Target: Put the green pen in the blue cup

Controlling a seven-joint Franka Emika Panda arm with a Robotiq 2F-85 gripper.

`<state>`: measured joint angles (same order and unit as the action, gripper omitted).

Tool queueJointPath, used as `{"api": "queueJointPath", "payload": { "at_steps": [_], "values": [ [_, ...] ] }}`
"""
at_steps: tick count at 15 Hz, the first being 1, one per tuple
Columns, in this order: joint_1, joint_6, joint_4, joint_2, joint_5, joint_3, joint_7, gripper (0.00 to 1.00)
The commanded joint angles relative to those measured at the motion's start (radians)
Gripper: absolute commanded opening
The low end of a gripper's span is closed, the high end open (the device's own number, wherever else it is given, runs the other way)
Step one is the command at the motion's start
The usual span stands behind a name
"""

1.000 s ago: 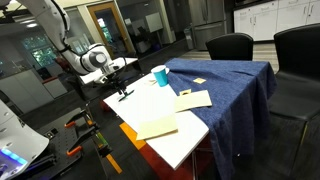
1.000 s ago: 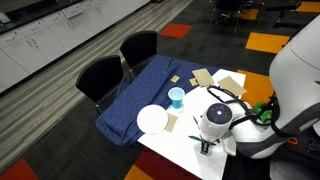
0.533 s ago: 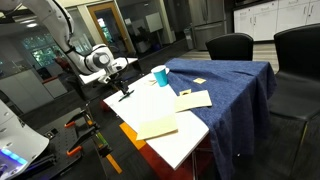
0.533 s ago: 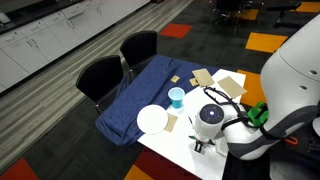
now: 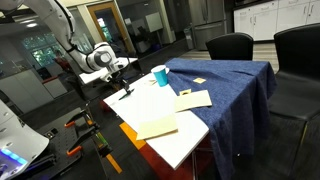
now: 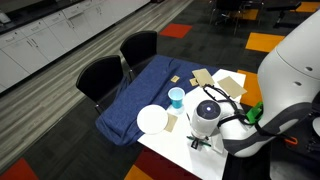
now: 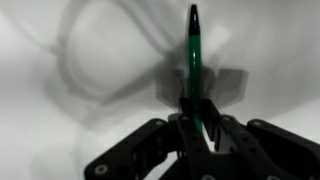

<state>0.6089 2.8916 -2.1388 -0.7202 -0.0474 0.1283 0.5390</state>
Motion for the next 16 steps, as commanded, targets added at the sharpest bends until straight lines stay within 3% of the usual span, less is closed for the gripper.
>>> {"api": "queueJointPath", "payload": {
  "at_steps": [1,8,16],
  "values": [
    [0.004,-0.048,0.007,0.025,0.015,0.019,-0.005,0.05],
    [0.037,-0.138,-0.022,0.13,-0.057,0.086,-0.011,0.05],
    [-0.024,-0.435,0.006,0.31,-0.18,0.008,-0.01,0.05]
  ]
}}
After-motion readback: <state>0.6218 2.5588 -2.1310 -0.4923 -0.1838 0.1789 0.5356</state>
